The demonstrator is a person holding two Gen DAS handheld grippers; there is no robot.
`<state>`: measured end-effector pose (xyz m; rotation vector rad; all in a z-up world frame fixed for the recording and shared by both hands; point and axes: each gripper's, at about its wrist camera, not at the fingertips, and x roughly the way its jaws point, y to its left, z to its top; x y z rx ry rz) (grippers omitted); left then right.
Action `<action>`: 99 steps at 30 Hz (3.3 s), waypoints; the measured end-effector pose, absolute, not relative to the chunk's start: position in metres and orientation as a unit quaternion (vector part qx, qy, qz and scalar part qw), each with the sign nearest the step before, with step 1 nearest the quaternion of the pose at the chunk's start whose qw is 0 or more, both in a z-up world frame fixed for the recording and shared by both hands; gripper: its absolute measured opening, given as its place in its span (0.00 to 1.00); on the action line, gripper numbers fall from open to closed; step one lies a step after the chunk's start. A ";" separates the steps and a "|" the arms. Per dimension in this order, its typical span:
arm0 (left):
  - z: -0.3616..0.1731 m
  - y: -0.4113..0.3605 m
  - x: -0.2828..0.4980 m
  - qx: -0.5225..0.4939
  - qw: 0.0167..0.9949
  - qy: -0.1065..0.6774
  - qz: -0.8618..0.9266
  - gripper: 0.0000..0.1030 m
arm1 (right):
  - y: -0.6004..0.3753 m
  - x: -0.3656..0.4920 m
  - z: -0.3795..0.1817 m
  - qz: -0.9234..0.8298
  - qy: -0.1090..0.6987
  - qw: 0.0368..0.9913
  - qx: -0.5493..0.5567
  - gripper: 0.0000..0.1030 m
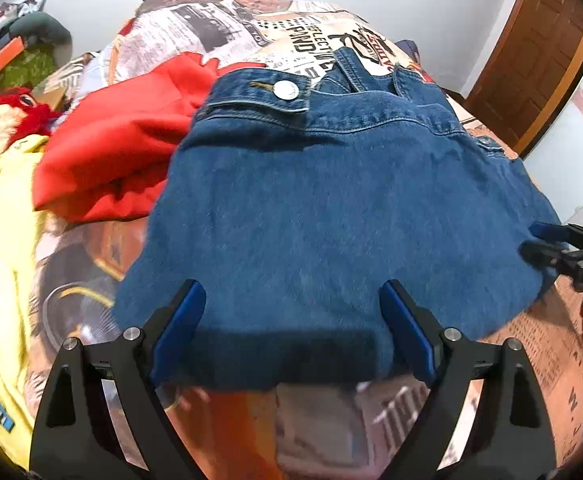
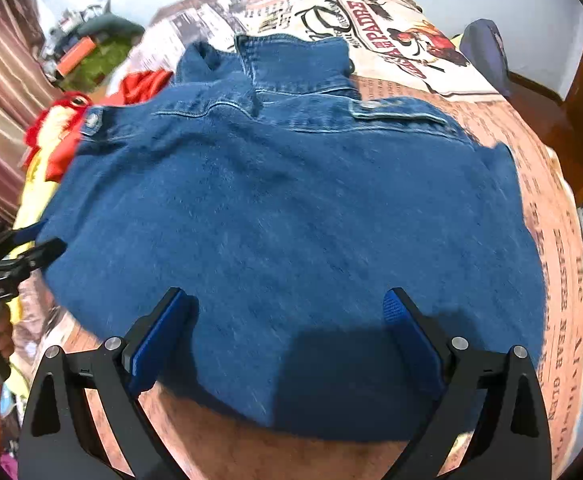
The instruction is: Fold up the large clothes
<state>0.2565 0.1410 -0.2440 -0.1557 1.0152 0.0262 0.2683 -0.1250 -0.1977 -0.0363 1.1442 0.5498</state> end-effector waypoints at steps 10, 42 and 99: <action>-0.236 0.158 0.221 -0.082 0.866 0.490 0.059 0.88 | -0.163 0.249 -0.191 0.195 0.540 0.819 -0.004 0.96; -0.292 0.222 0.238 -0.436 0.772 0.463 -0.002 0.89 | -0.102 0.241 -0.185 0.223 0.528 0.819 -0.015 0.96; -0.231 0.279 0.200 -0.419 0.782 0.461 0.012 0.66 | -0.023 0.237 -0.150 0.245 0.495 0.830 -0.080 0.96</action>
